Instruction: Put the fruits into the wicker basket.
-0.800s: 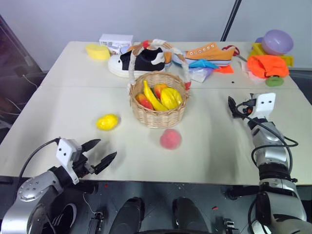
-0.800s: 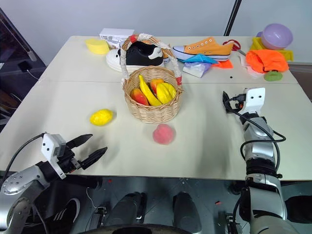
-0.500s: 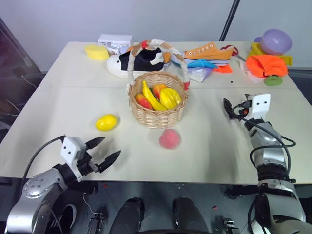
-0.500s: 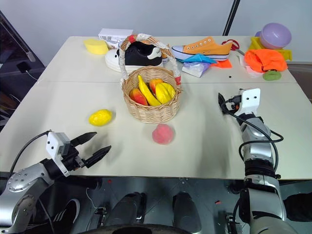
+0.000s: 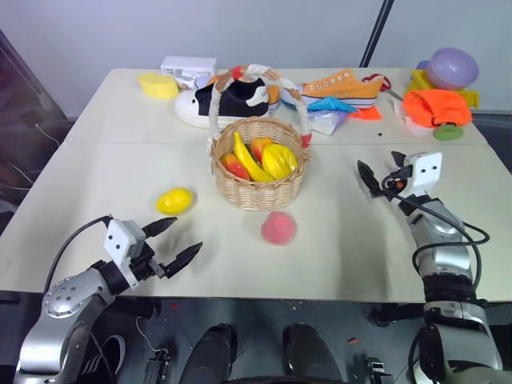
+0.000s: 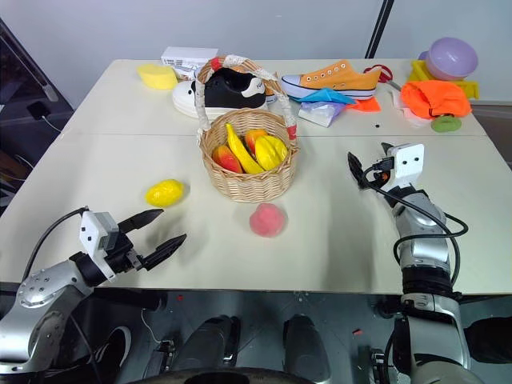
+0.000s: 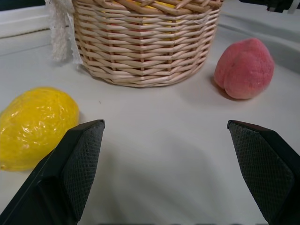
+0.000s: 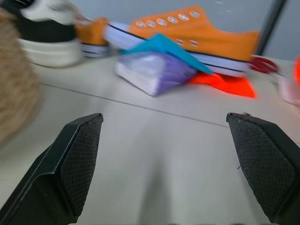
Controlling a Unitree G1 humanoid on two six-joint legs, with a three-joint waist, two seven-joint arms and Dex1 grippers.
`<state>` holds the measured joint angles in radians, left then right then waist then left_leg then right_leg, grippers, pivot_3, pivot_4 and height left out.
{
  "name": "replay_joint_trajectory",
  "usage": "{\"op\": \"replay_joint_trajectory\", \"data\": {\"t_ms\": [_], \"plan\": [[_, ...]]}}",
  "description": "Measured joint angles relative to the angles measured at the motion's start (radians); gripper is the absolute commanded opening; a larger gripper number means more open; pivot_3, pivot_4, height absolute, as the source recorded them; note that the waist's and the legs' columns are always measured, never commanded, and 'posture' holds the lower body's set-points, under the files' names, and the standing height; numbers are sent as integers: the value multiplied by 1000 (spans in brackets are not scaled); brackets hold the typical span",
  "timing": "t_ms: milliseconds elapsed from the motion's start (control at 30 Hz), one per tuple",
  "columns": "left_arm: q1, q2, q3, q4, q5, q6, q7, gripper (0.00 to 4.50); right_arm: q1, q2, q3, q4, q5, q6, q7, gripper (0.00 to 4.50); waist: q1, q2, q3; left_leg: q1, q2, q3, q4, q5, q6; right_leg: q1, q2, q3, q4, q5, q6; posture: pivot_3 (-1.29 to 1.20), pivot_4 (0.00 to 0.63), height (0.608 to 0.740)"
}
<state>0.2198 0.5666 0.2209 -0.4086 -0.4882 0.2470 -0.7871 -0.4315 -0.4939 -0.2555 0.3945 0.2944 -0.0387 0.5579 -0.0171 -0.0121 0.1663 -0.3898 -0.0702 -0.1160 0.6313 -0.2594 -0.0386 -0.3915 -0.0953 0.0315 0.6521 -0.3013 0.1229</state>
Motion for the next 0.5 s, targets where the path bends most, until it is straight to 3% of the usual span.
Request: {"op": "replay_joint_trajectory", "data": {"t_ms": [300,367,500], "plan": [[-10,22,1,0,-92,33,-84,4500,43,-33,7,-130,64,105,111,4409,3,0,0,0,0,0,0,0,0,0,0,0,0,0,0,0,150,740],[-5,34,3,0,-91,25,-100,4500,105,-59,35,-224,125,169,219,4409,3,1,0,0,0,0,-1,0,0,0,-1,0,-1,0,0,0,150,740],[20,68,46,-1,-93,-1,-146,4500,213,-230,96,-495,274,357,458,4409,4,4,2,-1,0,0,0,-1,1,1,-2,0,-3,0,0,0,150,740]]}}
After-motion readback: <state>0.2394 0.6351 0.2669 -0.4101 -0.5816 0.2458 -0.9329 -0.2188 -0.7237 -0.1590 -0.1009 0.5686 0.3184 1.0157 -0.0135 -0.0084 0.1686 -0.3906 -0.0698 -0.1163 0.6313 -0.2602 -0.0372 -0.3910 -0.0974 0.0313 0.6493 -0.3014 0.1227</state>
